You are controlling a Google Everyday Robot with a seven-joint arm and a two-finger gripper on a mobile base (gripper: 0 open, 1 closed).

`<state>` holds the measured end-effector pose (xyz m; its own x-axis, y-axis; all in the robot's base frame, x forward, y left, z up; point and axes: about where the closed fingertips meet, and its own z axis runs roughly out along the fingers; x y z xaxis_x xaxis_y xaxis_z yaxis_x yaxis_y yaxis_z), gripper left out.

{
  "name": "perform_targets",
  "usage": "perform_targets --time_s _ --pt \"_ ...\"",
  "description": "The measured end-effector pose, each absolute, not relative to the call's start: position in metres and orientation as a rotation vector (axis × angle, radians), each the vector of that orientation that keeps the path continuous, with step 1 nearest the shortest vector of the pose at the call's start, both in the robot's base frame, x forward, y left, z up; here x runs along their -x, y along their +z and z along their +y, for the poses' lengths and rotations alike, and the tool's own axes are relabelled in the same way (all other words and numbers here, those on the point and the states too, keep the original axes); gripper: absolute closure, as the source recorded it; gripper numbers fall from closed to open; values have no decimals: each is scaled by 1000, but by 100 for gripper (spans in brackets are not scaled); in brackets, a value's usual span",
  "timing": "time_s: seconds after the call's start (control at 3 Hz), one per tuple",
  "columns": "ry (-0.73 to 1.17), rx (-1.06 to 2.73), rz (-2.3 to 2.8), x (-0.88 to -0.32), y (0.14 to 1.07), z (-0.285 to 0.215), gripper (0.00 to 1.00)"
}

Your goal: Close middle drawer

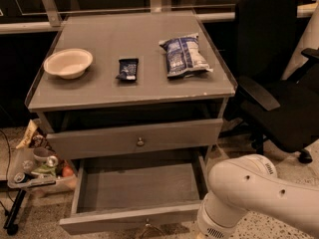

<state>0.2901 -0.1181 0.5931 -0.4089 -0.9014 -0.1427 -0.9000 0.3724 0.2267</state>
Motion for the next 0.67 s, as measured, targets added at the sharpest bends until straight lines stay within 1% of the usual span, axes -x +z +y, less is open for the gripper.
perform_targets --time_s 0.33,0.67 --pt "-424 -1706 -2598 -290 593 -118 100" --pt "-501 -1638 -2624 -301 553 -111 100"
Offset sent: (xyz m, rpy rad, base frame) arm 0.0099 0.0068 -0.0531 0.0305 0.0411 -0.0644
